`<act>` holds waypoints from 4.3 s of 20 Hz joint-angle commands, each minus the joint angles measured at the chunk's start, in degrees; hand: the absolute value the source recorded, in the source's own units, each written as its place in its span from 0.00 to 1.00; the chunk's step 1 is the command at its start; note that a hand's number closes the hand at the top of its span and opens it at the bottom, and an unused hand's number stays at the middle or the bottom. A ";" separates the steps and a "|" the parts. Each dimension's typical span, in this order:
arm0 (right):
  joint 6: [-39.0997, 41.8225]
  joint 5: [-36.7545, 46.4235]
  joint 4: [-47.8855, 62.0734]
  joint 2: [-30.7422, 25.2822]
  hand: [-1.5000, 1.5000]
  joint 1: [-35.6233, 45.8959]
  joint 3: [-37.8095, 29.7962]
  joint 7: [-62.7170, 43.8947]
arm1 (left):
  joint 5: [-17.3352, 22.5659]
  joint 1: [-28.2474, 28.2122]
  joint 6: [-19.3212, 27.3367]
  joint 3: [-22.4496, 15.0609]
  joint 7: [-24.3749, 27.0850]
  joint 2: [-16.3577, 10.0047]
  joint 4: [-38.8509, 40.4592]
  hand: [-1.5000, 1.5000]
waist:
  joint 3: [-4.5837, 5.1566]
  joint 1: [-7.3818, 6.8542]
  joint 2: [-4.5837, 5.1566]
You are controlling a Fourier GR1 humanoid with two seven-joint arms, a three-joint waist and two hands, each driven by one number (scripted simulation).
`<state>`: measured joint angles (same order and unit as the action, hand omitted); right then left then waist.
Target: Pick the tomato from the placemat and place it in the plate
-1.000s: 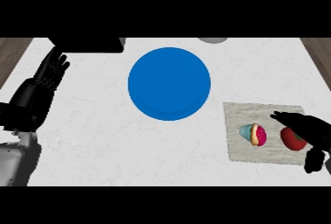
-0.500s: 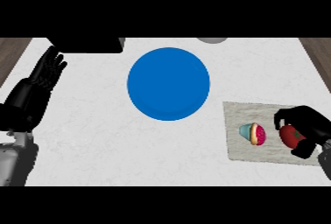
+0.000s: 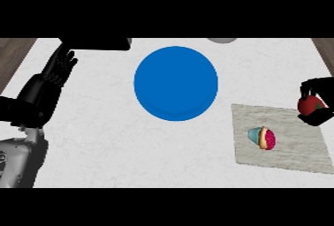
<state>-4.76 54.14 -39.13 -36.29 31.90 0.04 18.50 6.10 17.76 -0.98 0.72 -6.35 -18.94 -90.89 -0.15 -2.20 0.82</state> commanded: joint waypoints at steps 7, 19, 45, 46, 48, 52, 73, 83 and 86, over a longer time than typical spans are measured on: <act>4.42 -8.71 5.42 0.84 1.00 12.26 -7.16 14.66 | -1.24 -0.64 1.13 0.53 -0.42 1.44 0.54 0.50 | 0.12 1.72 -0.69; 20.72 -18.69 -13.79 11.59 1.00 15.97 -6.48 6.93 | -1.55 -4.95 0.30 1.45 -0.09 1.49 -3.46 0.50 | 0.21 2.46 -1.35; -1.57 -12.25 13.23 36.22 1.00 32.70 5.35 -8.01 | -2.94 3.47 -2.02 2.43 -1.83 2.96 1.00 0.50 | 0.15 -0.50 -0.06; -1.55 -10.49 15.73 36.23 1.00 32.96 5.80 -7.67 | -4.12 0.33 -1.57 0.90 0.48 4.28 -0.16 0.50 | 0.17 -1.04 0.10; -2.46 -16.69 18.54 36.25 1.00 34.63 3.29 -9.81 | -3.87 1.39 -1.47 0.15 -0.57 5.04 -1.28 0.50 | 0.14 -2.32 0.38; -3.09 -20.15 23.20 36.27 0.00 35.75 4.13 -9.50 | -2.15 3.55 -4.01 2.01 -0.37 3.21 1.76 0.50 | 0.16 -3.14 0.76; 3.51 -45.66 25.22 30.54 0.00 37.49 -11.42 2.76 | -4.73 2.39 -2.32 2.71 1.21 4.02 2.86 0.50 | 0.12 0.04 0.18; 13.93 -46.67 27.97 18.52 0.00 32.57 -13.86 10.71 | -2.39 0.39 -4.83 4.85 -0.65 1.98 -0.81 0.50 | 0.08 -0.61 0.38; 20.60 -46.93 27.96 12.62 0.00 31.08 -14.29 13.55 | -3.03 1.16 -4.07 4.69 -0.40 2.61 0.16 0.50 | 0.05 -0.36 0.48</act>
<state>9.38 7.23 -11.85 -17.66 64.98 -13.88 29.03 2.86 18.92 -4.72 4.62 -7.10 -15.87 -91.22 -0.08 -2.63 1.19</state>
